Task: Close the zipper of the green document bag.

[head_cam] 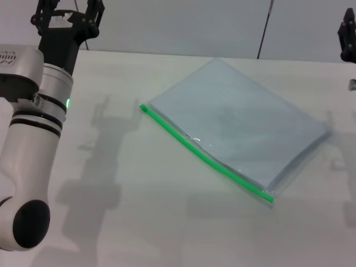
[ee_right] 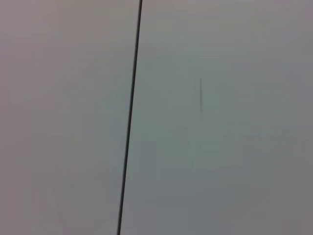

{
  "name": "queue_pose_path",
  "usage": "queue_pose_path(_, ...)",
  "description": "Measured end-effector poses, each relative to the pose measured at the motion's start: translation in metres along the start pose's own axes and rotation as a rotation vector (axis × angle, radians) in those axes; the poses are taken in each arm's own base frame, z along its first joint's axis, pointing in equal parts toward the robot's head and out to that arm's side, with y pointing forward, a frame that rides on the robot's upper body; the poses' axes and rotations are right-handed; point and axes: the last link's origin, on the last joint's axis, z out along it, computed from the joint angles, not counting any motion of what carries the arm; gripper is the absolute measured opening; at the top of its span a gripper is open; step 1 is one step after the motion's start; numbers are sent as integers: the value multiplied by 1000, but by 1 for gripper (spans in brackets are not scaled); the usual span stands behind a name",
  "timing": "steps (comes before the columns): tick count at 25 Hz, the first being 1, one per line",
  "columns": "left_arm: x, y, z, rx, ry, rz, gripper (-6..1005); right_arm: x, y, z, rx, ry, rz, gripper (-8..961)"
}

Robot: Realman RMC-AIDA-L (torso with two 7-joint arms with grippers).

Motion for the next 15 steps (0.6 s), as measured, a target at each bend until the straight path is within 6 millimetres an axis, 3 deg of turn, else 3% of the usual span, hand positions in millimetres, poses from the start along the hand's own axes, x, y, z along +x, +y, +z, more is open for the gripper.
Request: queue_pose_path(15, -3, -1, 1, -3, -10, 12, 712, 2, 1, 2, -9, 4, -12, 567)
